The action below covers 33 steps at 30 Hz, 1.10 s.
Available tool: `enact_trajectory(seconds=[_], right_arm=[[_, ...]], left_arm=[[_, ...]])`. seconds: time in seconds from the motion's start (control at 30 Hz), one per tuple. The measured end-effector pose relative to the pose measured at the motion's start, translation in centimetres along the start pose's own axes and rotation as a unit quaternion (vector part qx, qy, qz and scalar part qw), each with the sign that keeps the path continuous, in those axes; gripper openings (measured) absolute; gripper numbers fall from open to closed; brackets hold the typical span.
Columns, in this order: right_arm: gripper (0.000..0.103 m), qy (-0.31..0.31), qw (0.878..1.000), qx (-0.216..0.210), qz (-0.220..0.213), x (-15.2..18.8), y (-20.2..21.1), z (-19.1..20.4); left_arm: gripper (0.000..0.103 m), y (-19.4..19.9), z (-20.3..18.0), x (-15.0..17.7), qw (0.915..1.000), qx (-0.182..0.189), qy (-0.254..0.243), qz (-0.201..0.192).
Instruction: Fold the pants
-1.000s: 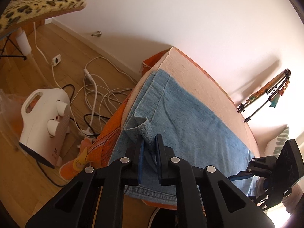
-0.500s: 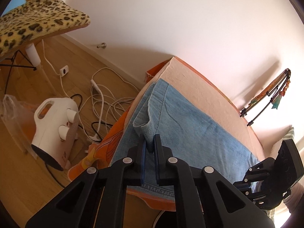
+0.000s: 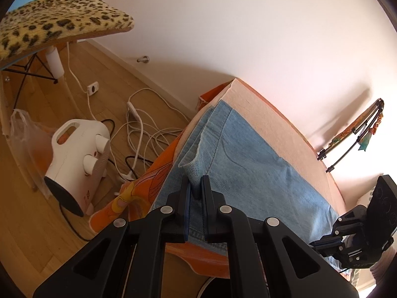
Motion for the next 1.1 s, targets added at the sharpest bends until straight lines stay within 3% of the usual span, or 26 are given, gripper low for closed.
enact_trajectory(seconds=[0.13, 0.23, 0.37, 0.4, 0.67, 0.77, 0.87, 1.0, 1.1], right_arm=[[0.000, 0.002, 1.000, -0.003, 0.027, 0.8, -1.5, -0.1], [0.001, 0.020, 0.998, 0.008, 0.053, 1.0, -3.2, 0.2], [0.002, 0.025, 0.997, 0.014, 0.070, 1.1, -4.0, 0.2], [0.005, 0.026, 0.997, 0.013, 0.072, 1.1, -4.0, 0.1], [0.030, 0.012, 0.998, -0.002, 0.059, 0.6, -3.8, 0.2], [0.030, -0.005, 0.999, 0.004, 0.042, 0.1, -3.1, -0.2], [0.030, -0.021, 0.999, 0.007, 0.031, -0.3, -2.5, -0.6], [0.030, -0.025, 0.999, 0.016, 0.031, -0.2, -2.4, -0.7], [0.030, -0.030, 0.999, 0.017, 0.032, -0.1, -2.6, -0.9]], left_arm=[[0.006, -1.8, 1.0, 1.8, 0.9994, -0.016, 0.008, 0.029], [0.007, -1.9, 1.4, 2.3, 0.9994, -0.015, 0.017, 0.024], [0.017, -1.0, 1.6, 2.3, 0.9992, -0.030, 0.019, 0.016], [0.026, -0.5, 2.0, 2.4, 0.9989, -0.035, 0.031, 0.009], [0.030, -0.7, 4.3, 4.4, 0.9878, 0.021, 0.150, 0.037], [0.030, -2.0, 4.2, 4.5, 0.9811, 0.042, 0.181, 0.053], [0.035, -2.9, 3.4, 4.4, 0.9796, 0.047, 0.185, 0.062], [0.035, -2.3, 3.5, 4.5, 0.9723, 0.068, 0.220, 0.037], [0.035, -1.4, 3.4, 4.2, 0.9734, 0.068, 0.218, 0.011]])
Point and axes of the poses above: each gripper's, at about its wrist camera, not at the fingertips, and y roughly against the way its jaws point, z to its left, x to its underside, the point moved 2 cm from there along -y, roughly the way its jaws point, and after that the axes turned 12 degrees about -x, right-handed, at the moved point
